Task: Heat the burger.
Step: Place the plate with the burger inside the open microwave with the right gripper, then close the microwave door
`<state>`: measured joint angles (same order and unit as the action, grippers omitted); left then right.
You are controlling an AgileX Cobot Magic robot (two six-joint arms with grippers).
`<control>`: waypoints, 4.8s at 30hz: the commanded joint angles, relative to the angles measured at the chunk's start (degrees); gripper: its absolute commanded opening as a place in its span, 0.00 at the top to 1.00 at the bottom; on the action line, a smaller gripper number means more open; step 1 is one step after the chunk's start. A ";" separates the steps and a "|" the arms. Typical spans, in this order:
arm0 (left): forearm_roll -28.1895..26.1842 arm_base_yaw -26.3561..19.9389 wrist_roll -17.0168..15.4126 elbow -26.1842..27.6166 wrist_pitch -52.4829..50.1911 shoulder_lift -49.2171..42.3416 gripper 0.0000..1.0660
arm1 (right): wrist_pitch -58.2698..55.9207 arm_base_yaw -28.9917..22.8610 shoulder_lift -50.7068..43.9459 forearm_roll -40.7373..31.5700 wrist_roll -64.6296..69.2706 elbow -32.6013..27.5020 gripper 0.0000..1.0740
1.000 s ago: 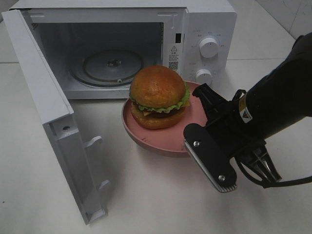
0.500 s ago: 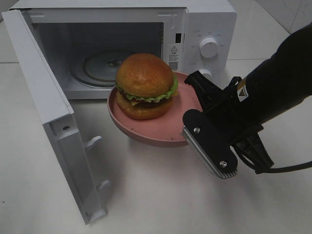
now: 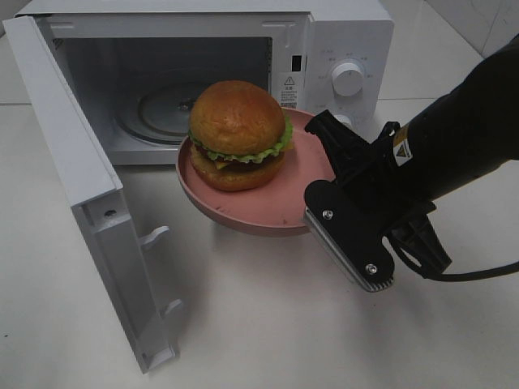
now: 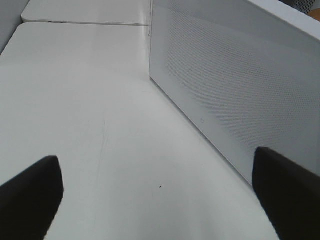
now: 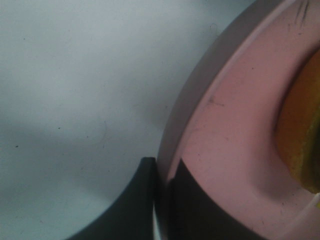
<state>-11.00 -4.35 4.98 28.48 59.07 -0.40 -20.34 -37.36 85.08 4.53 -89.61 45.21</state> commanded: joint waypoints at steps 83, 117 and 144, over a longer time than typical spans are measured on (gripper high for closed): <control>0.06 -0.06 0.11 -0.06 -0.34 -1.26 0.08 | -13.69 -2.81 43.03 13.24 28.36 58.67 0.99; 0.06 -0.06 0.11 -0.06 -0.34 -1.26 0.08 | -11.29 -2.01 49.27 12.78 27.73 66.92 0.57; 0.06 -0.06 0.11 -0.06 -0.34 -1.26 0.08 | -0.06 -2.06 37.82 10.03 28.53 46.18 0.26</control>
<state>-10.94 -4.35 5.04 28.48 59.07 -0.40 -21.37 -39.42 125.19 14.67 -61.54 93.85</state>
